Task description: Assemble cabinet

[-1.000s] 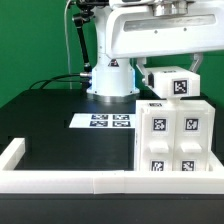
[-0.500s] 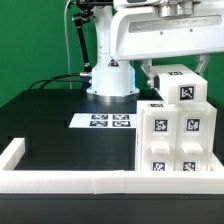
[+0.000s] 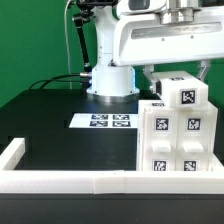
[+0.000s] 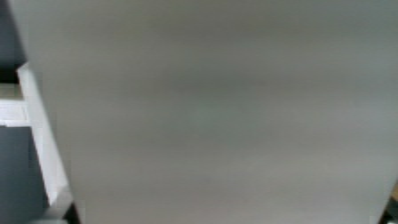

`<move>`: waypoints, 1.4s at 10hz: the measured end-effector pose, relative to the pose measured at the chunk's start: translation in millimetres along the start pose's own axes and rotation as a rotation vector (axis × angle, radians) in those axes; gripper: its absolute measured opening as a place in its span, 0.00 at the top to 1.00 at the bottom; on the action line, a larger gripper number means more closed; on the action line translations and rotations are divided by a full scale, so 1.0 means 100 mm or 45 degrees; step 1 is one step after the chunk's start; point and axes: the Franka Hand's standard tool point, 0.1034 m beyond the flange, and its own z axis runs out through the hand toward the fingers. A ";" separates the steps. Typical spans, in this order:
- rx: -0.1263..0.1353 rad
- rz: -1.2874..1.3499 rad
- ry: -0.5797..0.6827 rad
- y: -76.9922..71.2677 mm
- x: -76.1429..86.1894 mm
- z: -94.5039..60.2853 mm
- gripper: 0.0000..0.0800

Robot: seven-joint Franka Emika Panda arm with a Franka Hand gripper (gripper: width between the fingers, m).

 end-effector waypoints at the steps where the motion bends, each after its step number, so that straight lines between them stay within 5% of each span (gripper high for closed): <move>1: -0.002 0.020 0.034 -0.02 -0.07 -0.01 0.32; 10: -0.003 0.049 0.040 -0.01 -0.14 0.04 0.32; 14: 0.025 0.508 0.062 -0.03 -0.16 0.04 0.32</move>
Offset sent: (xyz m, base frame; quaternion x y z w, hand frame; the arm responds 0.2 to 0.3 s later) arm 0.0000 0.0000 0.0000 0.0000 0.0000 0.0000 1.0000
